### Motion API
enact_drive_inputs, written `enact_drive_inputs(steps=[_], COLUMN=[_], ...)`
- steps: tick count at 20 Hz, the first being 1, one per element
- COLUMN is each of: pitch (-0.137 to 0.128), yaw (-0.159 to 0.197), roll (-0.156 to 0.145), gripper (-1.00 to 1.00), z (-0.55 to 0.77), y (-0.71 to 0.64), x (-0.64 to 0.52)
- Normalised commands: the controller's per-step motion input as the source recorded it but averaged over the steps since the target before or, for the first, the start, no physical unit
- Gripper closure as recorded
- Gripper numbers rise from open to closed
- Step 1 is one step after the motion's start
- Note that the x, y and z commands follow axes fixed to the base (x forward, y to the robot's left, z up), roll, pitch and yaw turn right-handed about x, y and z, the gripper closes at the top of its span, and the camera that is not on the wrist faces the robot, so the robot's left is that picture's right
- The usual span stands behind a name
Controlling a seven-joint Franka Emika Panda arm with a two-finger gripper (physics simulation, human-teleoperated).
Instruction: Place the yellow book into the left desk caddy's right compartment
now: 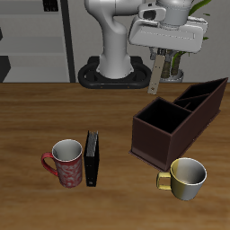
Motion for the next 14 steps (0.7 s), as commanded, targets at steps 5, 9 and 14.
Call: enact_drive_inputs(steps=[5,9,14], pitch=[0.012,0.011,0.023], yaw=[0.001,-0.004,0.008], roll=[0.008,0.007,0.029], gripper=[1.0,1.0,1.0], z=[-0.03,-0.03,-0.11], y=[0.16,0.1,0.31], x=[0.14,0.04,0.17])
